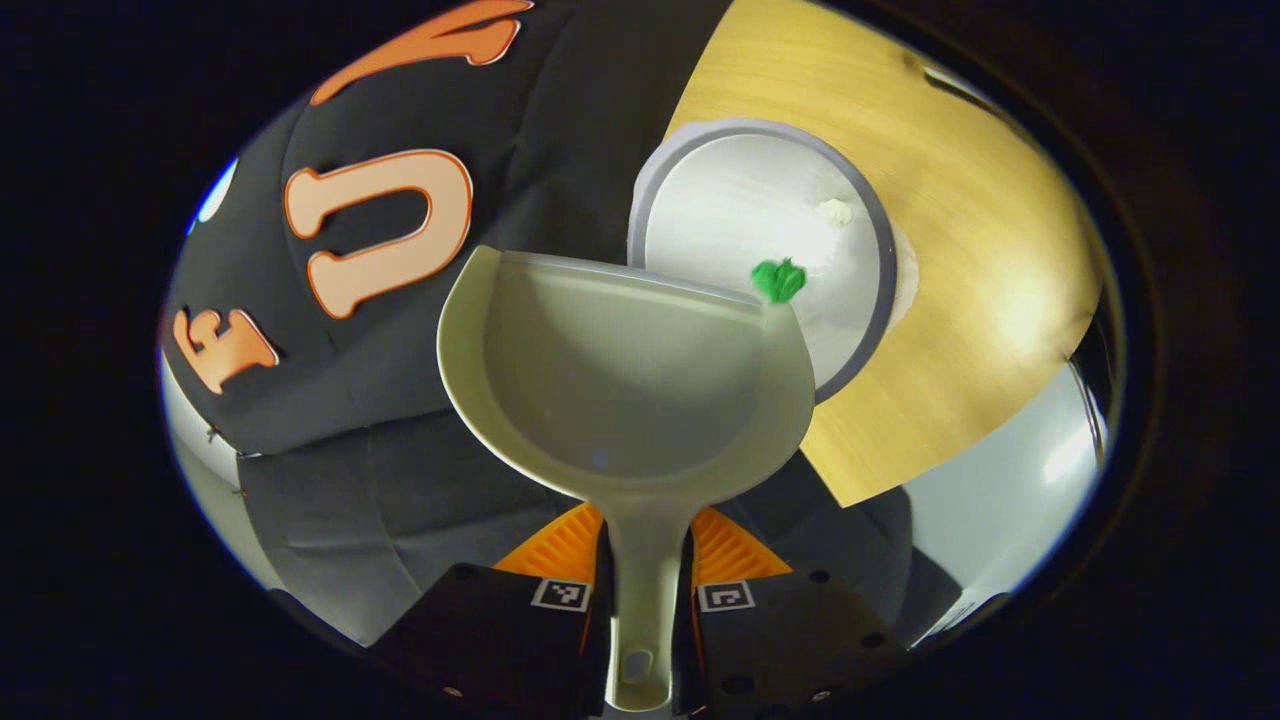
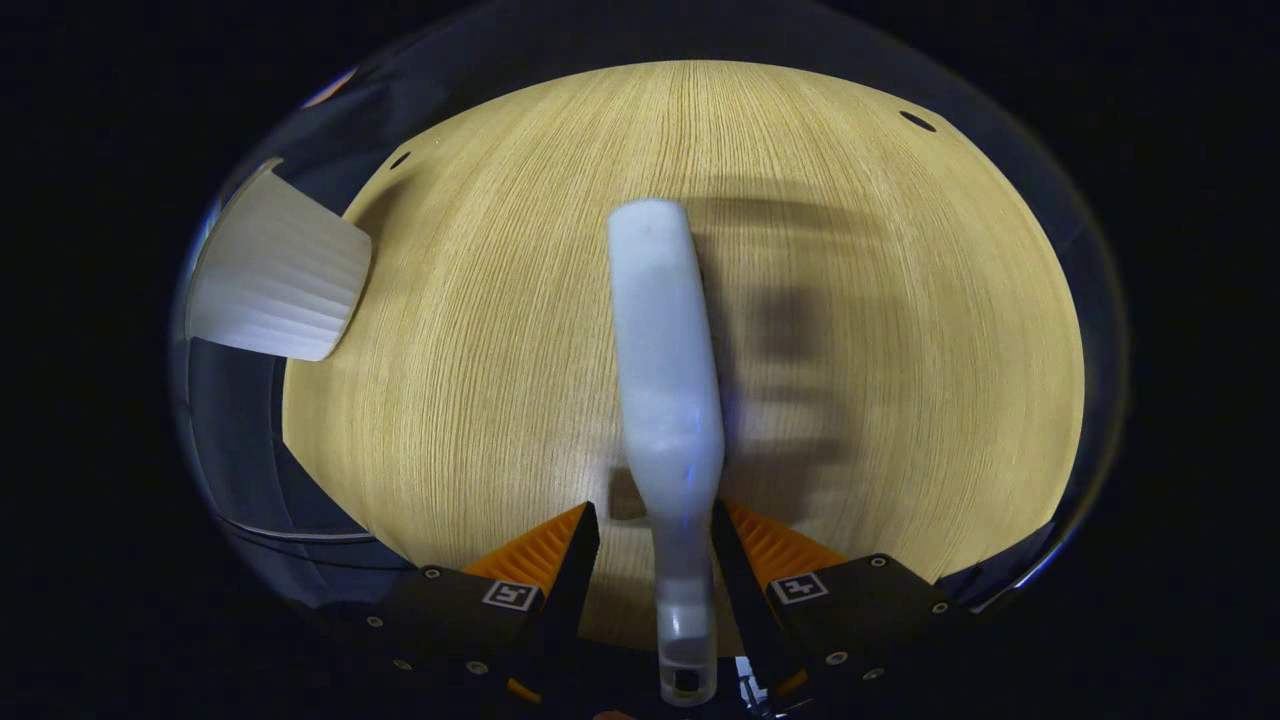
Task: Pick up the small broom and dustpan from the desktop, sweep the trash into the dustpan with the broom, and then empty the trash into the garbage bin.
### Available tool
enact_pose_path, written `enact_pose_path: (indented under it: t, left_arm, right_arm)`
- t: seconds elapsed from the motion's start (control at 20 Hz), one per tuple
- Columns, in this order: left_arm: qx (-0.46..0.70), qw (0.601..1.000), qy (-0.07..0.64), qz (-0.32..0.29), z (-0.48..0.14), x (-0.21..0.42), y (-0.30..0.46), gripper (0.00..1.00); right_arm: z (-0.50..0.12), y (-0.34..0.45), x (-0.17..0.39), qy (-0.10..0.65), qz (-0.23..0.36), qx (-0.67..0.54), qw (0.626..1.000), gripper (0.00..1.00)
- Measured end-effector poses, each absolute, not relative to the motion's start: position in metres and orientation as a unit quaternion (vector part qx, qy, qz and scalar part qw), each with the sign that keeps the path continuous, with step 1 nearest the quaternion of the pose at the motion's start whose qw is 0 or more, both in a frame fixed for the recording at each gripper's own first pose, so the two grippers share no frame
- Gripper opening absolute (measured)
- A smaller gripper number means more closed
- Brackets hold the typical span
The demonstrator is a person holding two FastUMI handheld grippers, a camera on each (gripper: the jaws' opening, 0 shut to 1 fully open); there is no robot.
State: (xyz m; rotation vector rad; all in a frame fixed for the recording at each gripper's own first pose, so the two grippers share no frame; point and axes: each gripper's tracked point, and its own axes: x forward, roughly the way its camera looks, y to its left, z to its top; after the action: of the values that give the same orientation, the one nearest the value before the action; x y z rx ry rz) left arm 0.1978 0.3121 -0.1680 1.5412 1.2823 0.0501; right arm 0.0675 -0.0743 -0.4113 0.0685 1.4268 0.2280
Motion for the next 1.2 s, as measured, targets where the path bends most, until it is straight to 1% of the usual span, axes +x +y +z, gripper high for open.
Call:
enact_pose_path:
  t: [0.15, 0.4, 0.45, 0.55, 0.65, 0.8, 0.9, 1.1, 1.2]
  left_arm:
    - [0.581, 0.589, 0.559, 0.047, -0.168, 0.192, 0.299, 0.25]
    - [0.365, 0.727, 0.575, 0.084, -0.211, 0.194, 0.258, 0.24]
    - [0.323, 0.753, 0.569, 0.079, -0.221, 0.198, 0.248, 0.24]
    - [0.254, 0.788, 0.557, 0.064, -0.234, 0.213, 0.219, 0.25]
    - [0.221, 0.807, 0.545, 0.045, -0.249, 0.223, 0.187, 0.25]
    - [0.186, 0.831, 0.524, 0.007, -0.254, 0.226, 0.123, 0.24]
    - [0.16, 0.837, 0.522, -0.021, -0.268, 0.227, 0.105, 0.24]
    - [0.104, 0.829, 0.546, -0.062, -0.311, 0.215, 0.051, 0.25]
    - [0.114, 0.823, 0.55, -0.082, -0.337, 0.207, 0.04, 0.25]
  right_arm:
    - [-0.41, -0.075, 0.067, 0.651, 0.105, 0.032, 0.751, 0.69]
    - [-0.409, -0.078, 0.07, 0.647, 0.098, 0.044, 0.755, 0.69]
    - [-0.409, -0.078, 0.07, 0.647, 0.098, 0.046, 0.755, 0.69]
    - [-0.408, -0.075, 0.066, 0.652, 0.1, 0.047, 0.75, 0.69]
    - [-0.407, -0.073, 0.065, 0.653, 0.103, 0.044, 0.749, 0.69]
    - [-0.403, -0.071, 0.061, 0.656, 0.108, 0.043, 0.746, 0.69]
    - [-0.402, -0.069, 0.058, 0.656, 0.111, 0.042, 0.745, 0.69]
    - [-0.398, -0.074, 0.057, 0.651, 0.112, 0.043, 0.749, 0.7]
    - [-0.395, -0.077, 0.061, 0.643, 0.109, 0.051, 0.756, 0.7]
